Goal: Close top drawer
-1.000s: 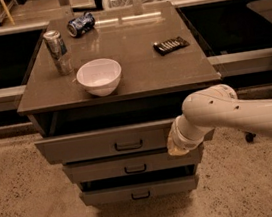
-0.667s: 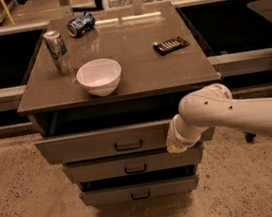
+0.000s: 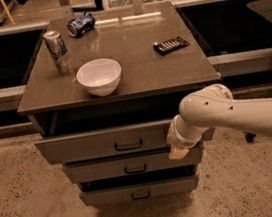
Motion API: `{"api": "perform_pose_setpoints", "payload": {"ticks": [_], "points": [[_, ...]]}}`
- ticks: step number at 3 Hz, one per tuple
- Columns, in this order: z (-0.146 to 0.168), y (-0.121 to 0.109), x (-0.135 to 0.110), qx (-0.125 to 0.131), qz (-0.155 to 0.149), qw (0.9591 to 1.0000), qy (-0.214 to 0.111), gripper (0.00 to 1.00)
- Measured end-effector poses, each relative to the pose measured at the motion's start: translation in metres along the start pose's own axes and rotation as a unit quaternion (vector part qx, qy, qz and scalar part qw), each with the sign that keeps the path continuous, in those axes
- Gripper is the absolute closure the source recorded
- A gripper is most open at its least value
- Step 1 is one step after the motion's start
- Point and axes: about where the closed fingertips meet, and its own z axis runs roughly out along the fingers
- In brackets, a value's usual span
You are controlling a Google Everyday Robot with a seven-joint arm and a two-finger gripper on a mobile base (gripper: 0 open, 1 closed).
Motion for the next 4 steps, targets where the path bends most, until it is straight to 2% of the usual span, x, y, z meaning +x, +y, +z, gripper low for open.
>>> {"api": "perform_pose_setpoints", "payload": {"ticks": [1, 2, 4], "points": [[0.0, 0.0, 0.0, 0.0, 0.0, 1.0, 0.0, 0.03], [0.0, 0.0, 0.0, 0.0, 0.0, 1.0, 0.0, 0.0], [-0.0015, 0.0052, 0.0002, 0.0, 0.0, 1.0, 0.0, 0.0]]}}
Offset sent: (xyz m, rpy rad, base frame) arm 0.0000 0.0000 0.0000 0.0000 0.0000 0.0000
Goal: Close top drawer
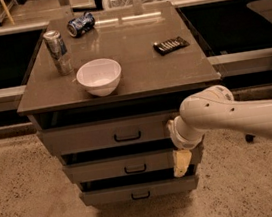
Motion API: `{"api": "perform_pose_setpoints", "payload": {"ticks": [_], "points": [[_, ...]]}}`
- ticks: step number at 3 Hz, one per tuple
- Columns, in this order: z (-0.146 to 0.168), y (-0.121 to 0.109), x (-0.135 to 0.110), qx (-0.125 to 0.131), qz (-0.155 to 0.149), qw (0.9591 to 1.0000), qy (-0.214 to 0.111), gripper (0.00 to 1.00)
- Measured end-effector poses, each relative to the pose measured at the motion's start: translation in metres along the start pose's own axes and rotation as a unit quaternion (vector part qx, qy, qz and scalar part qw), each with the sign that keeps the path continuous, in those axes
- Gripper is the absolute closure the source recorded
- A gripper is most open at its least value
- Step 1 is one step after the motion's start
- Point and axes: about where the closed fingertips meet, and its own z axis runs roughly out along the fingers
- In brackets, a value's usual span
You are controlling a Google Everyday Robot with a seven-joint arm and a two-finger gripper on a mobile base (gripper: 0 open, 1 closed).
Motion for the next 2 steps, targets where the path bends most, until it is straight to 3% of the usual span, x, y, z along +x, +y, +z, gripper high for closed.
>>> {"api": "perform_pose_setpoints", "payload": {"ticks": [1, 2], "points": [[-0.046, 0.009, -0.024, 0.032, -0.017, 0.9985, -0.041, 0.0], [-0.103, 0.02, -0.028, 0.075, -0.039, 0.9958, -0.036, 0.0]]}}
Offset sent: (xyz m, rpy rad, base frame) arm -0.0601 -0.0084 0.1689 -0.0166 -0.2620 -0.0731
